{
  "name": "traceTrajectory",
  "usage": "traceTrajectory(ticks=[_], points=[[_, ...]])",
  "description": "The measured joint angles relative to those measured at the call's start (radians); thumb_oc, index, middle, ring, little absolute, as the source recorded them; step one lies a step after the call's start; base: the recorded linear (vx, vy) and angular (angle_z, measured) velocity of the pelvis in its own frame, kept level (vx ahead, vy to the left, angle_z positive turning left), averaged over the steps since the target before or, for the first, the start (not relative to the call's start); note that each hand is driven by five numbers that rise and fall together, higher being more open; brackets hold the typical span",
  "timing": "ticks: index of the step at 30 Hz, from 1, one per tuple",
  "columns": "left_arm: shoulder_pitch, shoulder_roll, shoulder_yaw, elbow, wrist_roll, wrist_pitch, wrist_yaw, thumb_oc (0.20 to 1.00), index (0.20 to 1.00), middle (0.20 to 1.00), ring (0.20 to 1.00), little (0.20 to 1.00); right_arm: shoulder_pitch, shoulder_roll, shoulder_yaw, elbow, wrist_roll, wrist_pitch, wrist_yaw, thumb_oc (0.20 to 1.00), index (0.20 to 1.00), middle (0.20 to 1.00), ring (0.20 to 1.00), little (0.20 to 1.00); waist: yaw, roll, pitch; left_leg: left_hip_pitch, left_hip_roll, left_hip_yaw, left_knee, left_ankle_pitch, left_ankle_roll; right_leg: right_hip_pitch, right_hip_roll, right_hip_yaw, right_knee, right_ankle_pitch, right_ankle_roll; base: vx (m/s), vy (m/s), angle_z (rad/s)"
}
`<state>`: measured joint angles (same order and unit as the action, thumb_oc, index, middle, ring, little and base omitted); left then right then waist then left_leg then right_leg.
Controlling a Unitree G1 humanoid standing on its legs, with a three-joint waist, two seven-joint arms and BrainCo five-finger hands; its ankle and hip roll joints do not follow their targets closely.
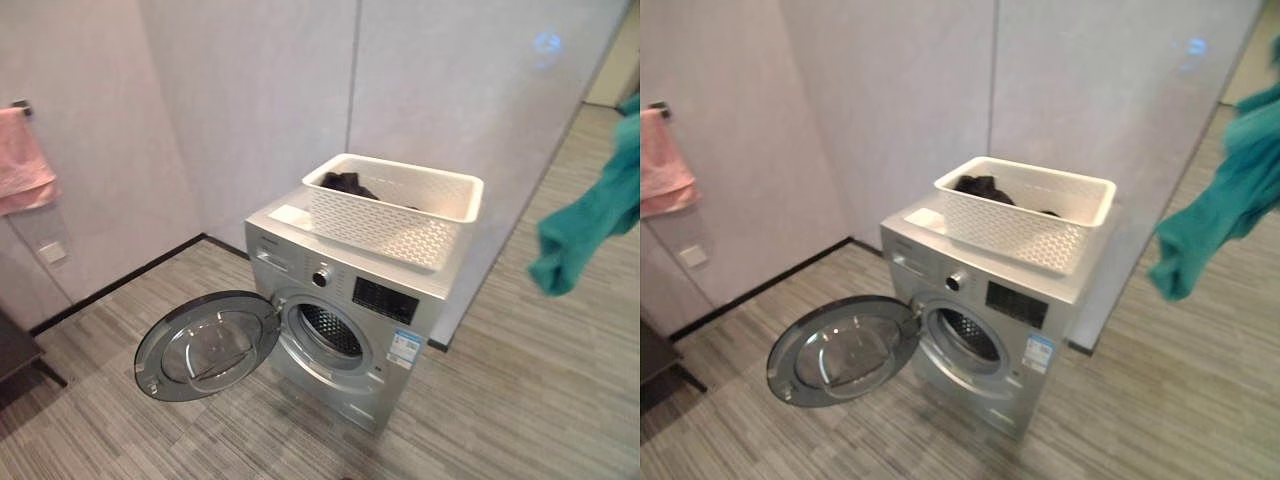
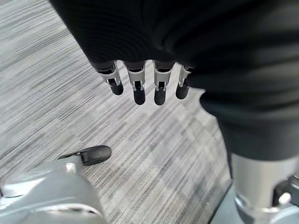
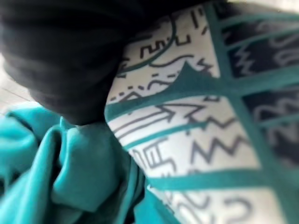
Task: Grab the laundry basket,head to the washer,open it,put in the laundry and shut it.
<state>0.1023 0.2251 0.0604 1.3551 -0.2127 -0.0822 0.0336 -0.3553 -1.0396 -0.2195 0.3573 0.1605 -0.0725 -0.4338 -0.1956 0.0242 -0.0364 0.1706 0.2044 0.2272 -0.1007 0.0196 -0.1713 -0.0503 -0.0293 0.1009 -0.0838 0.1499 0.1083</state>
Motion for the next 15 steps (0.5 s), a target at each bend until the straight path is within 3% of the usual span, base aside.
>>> traceTrajectory(ticks=[2, 5, 7, 8, 9, 10, 11, 12, 13, 14, 15], points=[[-0.012, -0.007, 0.0, 0.001, 0.023, 0.0, 0.0, 1.0, 1.0, 1.0, 1.0, 1.0, 0.095, 0.088, -0.064, -0.074, -0.018, 0.0, -0.006, 0.2, 0.2, 0.2, 0.2, 0.2, -0.001, 0.007, 0.004, 0.006, -0.003, -0.003, 0.0, 0.001, -0.003, -0.005, 0.0, -0.001, -0.002, 0.0, 0.0, -0.04, 0.032, -0.07], [-0.016, -0.031, 0.005, 0.031, 0.037, 0.016, 0.0, 1.0, 1.0, 1.0, 1.0, 1.0, 0.203, 0.275, -0.054, -0.226, -0.033, -0.001, -0.002, 0.2, 0.2, 0.2, 0.2, 0.2, 0.0, 0.007, 0.009, -0.006, -0.019, -0.001, 0.0, -0.001, 0.003, -0.027, -0.006, 0.01, -0.003, 0.001, 0.006, -0.03, 0.02, -0.37], [-0.012, -0.039, 0.004, 0.033, 0.037, 0.023, 0.0, 1.0, 1.0, 1.0, 1.0, 1.0, 0.247, 0.35, -0.047, -0.296, -0.039, -0.004, 0.0, 0.2, 0.2, 0.2, 0.2, 0.2, 0.001, 0.02, 0.012, -0.02, -0.011, -0.003, 0.0, -0.01, 0.021, -0.044, -0.004, 0.011, 0.012, -0.013, 0.063, -0.02, 0.017, -0.19], [-0.012, -0.042, 0.003, 0.039, 0.038, 0.023, 0.002, 1.0, 1.0, 1.0, 1.0, 1.0, 0.266, 0.373, -0.048, -0.314, -0.038, -0.011, 0.003, 0.2, 0.2, 0.2, 0.2, 0.2, 0.011, 0.034, 0.016, -0.035, 0.005, 0.0, 0.0, -0.009, 0.023, -0.089, 0.012, 0.0, 0.089, -0.024, 0.055, -0.03, 0.007, 0.37], [-0.019, -0.015, 0.002, 0.04, 0.05, 0.021, 0.001, 1.0, 1.0, 1.0, 1.0, 1.0, 0.35, 0.478, -0.082, -0.377, -0.038, -0.03, 0.008, 0.2, 0.2, 0.2, 0.2, 0.2, -0.004, -0.017, 0.007, -0.06, -0.009, -0.026, 0.007, -0.036, 0.004, -0.125, -0.006, -0.003, 0.22, -0.096, -0.004, -0.03, -0.002, 0.49], [-0.029, -0.013, 0.004, 0.038, 0.064, 0.022, 0.003, 1.0, 1.0, 1.0, 1.0, 1.0, 0.378, 0.527, -0.087, -0.401, -0.036, -0.037, 0.018, 0.2, 0.2, 0.2, 0.2, 0.2, -0.002, -0.036, 0.006, -0.062, -0.024, -0.025, 0.049, -0.041, 0.017, -0.124, -0.019, -0.011, 0.217, -0.08, -0.015, -0.03, -0.016, 0.53], [-0.027, -0.023, 0.003, 0.045, 0.068, 0.029, -0.001, 1.0, 1.0, 1.0, 1.0, 1.0, 0.41, 0.57, -0.065, -0.436, -0.033, -0.038, 0.031, 0.2, 0.2, 0.2, 0.2, 0.2, 0.005, -0.035, 0.013, -0.073, -0.027, -0.019, 0.122, -0.068, 0.05, -0.117, -0.02, -0.006, 0.193, -0.082, -0.012, -0.03, -0.018, -0.12], [-0.021, -0.053, 0.006, 0.071, 0.069, 0.036, 0.0, 1.0, 1.0, 1.0, 1.0, 1.0, 0.442, 0.571, 0.019, -0.475, -0.01, -0.038, 0.076, 0.2, 0.2, 0.2, 0.2, 0.2, 0.006, -0.002, 0.039, -0.048, -0.026, -0.023, 0.191, -0.115, 0.054, -0.088, 0.0, -0.011, 0.147, -0.071, 0.003, -0.03, -0.015, -0.18], [-0.023, -0.061, 0.007, 0.074, 0.074, 0.04, 0.0, 1.0, 1.0, 1.0, 1.0, 1.0, 0.453, 0.562, 0.055, -0.475, -0.002, -0.04, 0.1, 0.2, 0.2, 0.2, 0.2, 0.2, 0.0, 0.018, 0.046, -0.029, -0.023, -0.025, 0.152, -0.137, 0.042, -0.089, 0.009, -0.017, 0.135, -0.058, 0.01, -0.05, -0.022, -0.15], [-0.025, -0.059, 0.008, 0.073, 0.075, 0.04, 0.001, 1.0, 1.0, 1.0, 1.0, 1.0, 0.463, 0.572, 0.068, -0.473, 0.006, -0.041, 0.11, 0.2, 0.2, 0.2, 0.2, 0.2, 0.001, 0.01, 0.045, -0.026, -0.029, -0.022, 0.143, -0.129, 0.033, -0.091, 0.003, -0.015, 0.134, -0.052, 0.008, -0.04, -0.011, 0.11], [-0.024, -0.046, 0.007, 0.069, 0.078, 0.039, 0.001, 1.0, 1.0, 1.0, 1.0, 1.0, 0.523, 0.609, 0.145, -0.456, 0.045, -0.04, 0.16, 0.2, 0.2, 0.2, 0.2, 0.2, 0.004, -0.013, 0.045, 0.001, -0.045, -0.023, 0.071, -0.115, 0.049, -0.091, -0.007, -0.015, 0.121, -0.054, 0.01, -0.04, -0.01, 0.09]])
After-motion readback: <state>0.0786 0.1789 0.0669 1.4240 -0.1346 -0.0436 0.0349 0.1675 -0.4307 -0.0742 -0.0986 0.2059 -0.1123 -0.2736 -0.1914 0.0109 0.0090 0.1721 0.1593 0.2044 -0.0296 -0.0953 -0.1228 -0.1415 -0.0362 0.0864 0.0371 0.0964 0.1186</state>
